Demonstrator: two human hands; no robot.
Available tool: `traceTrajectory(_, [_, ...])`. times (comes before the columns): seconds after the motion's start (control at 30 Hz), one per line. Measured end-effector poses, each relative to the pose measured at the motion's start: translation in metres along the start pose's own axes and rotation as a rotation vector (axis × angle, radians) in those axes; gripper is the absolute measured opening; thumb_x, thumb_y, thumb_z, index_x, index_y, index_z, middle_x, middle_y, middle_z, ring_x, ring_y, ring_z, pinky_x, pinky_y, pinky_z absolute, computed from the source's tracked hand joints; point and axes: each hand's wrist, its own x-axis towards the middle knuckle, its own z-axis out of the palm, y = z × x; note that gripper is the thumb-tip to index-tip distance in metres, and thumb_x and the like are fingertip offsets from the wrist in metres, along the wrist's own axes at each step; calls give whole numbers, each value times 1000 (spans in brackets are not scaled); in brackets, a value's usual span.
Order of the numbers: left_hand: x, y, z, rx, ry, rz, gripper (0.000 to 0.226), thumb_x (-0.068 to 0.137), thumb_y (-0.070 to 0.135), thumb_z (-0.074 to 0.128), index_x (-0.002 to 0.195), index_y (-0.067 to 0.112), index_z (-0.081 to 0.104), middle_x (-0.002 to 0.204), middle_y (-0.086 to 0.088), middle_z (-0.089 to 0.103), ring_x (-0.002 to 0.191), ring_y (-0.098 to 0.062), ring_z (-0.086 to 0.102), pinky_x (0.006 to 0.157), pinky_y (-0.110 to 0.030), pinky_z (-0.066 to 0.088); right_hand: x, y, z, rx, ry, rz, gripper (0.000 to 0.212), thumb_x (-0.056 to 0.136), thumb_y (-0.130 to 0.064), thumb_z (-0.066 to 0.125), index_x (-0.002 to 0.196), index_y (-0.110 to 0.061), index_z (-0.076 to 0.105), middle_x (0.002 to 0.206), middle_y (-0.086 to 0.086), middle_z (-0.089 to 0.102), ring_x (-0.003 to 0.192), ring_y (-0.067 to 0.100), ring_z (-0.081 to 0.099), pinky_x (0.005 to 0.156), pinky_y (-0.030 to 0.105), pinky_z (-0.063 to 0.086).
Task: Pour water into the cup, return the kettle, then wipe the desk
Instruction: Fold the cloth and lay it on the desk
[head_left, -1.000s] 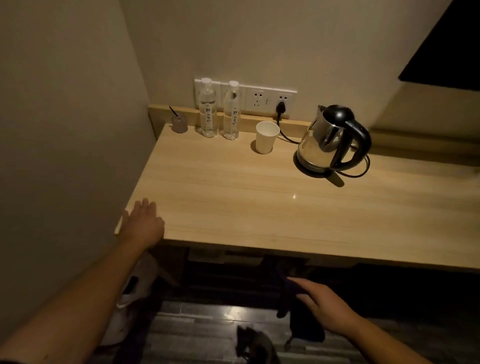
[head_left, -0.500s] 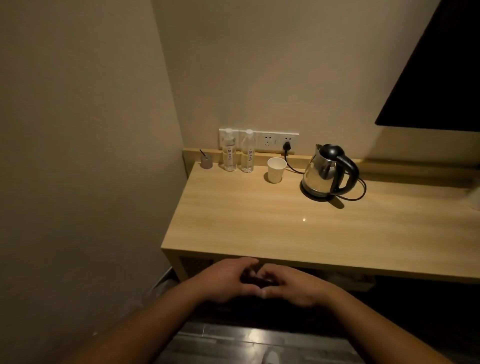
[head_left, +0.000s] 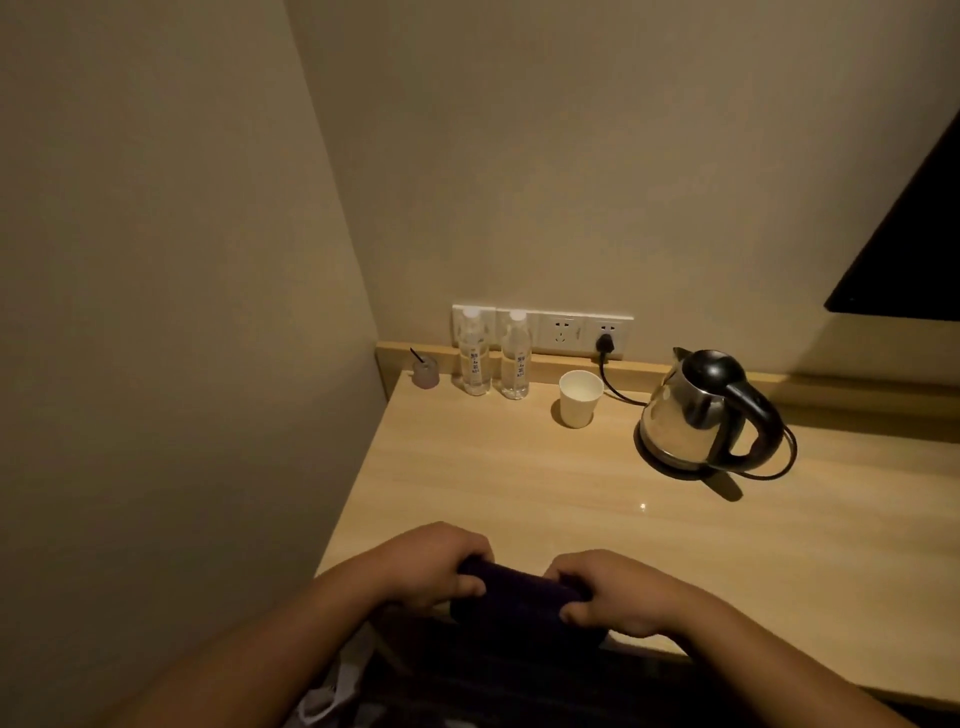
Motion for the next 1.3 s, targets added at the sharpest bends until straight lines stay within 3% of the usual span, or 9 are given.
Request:
traceTrajectory(0.23, [88, -65, -31, 136, 362, -77, 16, 88, 25, 58, 104, 30, 57, 99, 5, 59, 85, -19, 56, 75, -39, 49, 104, 27, -78, -272, 367, -31, 17, 86, -26, 61, 102, -29, 60, 95, -4, 66, 84, 16, 58, 69, 30, 46])
traceTrajectory(0.4, [130, -101, -24, 409, 547, -40, 23, 74, 16, 68, 93, 26, 60, 86, 5, 62, 76, -18, 57, 66, -31, 44, 152, 45, -54, -525, 639, -88, 13, 81, -18, 63, 93, -22, 62, 88, 1, 65, 78, 20, 58, 66, 33, 48])
traceTrajectory(0.57, [128, -148, 41, 461, 392, 61, 31, 61, 12, 84, 87, 21, 70, 91, 0, 71, 83, -18, 66, 71, -32, 54, 174, 64, 31, -485, 617, -116, 8, 85, -23, 57, 89, -20, 63, 91, 0, 65, 84, 21, 59, 72, 35, 47])
traceTrajectory(0.77, [105, -163, 76, 425, 310, 61, 57, 51, 11, 90, 104, 21, 72, 123, -4, 66, 112, -18, 63, 95, -33, 47, 153, 68, 70, -457, 658, -64, 31, 90, -32, 57, 116, -19, 68, 129, 1, 63, 122, 20, 55, 103, 37, 43])
traceTrajectory(0.97, [95, -162, 70, 479, 278, 89, 46, 75, 34, 67, 120, 25, 66, 133, 1, 60, 122, -13, 55, 106, -36, 29, 148, 57, 65, -447, 609, -15, 40, 93, -37, 44, 125, -21, 62, 137, -1, 57, 131, 18, 46, 111, 36, 32])
traceTrajectory(1.13, [86, -160, 73, 490, 265, 43, 52, 93, 40, 40, 140, 20, 49, 150, -2, 41, 138, -17, 37, 112, -41, 15, 136, 45, 63, -413, 475, 47, 56, 94, -45, 32, 145, -23, 38, 154, -4, 33, 144, 18, 24, 117, 35, 9])
traceTrajectory(1.17, [84, -158, 71, 482, 279, 33, 52, 93, 40, 40, 140, 20, 48, 150, -1, 41, 137, -17, 38, 112, -41, 17, 133, 41, 61, -393, 486, 51, 57, 93, -46, 33, 146, -23, 36, 153, -5, 35, 142, 19, 27, 117, 36, 11])
traceTrajectory(1.23, [82, -150, 63, 404, 362, 35, 47, 92, 37, 44, 136, 22, 53, 142, 3, 51, 128, -16, 50, 109, -37, 32, 128, 33, 53, -321, 541, 59, 51, 92, -46, 36, 138, -26, 45, 138, -6, 53, 125, 16, 48, 109, 34, 33])
traceTrajectory(1.3, [77, -132, 48, 264, 359, 5, 31, 93, 34, 43, 117, 23, 61, 113, 7, 65, 99, -15, 62, 87, -32, 49, 126, 24, 39, -241, 465, 97, 35, 93, -45, 37, 112, -27, 60, 105, -5, 67, 92, 12, 59, 83, 31, 48])
